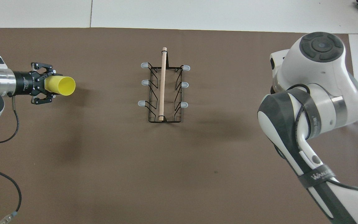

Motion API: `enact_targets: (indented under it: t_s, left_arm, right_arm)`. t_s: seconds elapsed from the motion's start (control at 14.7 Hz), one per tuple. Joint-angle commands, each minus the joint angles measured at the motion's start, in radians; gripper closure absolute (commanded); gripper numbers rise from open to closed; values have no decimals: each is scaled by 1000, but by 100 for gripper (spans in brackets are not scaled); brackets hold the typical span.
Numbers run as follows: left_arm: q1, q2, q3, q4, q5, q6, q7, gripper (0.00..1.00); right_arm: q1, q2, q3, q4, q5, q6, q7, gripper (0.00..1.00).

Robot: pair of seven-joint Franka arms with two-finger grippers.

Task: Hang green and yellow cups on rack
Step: 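Lift the yellow cup with the left gripper while the right gripper lifts the green cup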

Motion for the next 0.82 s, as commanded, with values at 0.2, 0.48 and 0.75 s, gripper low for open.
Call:
enact_targets:
  t_s: [0.2,0.48,0.75]
  left_arm:
    - [-79,-183,12,-50,292,-68,-40,100]
    - [-237,-208,12,-41,551,-94,-181,100]
    - [-406,-206,12,-44,781,-59,-400,100]
  right_arm:
    - [-33,-59,9,-54,331,115,-28,100]
    - [-59,-123,7,-165,673,240,-106,100]
    - [-53,-145,9,-231,879,356,-191,100]
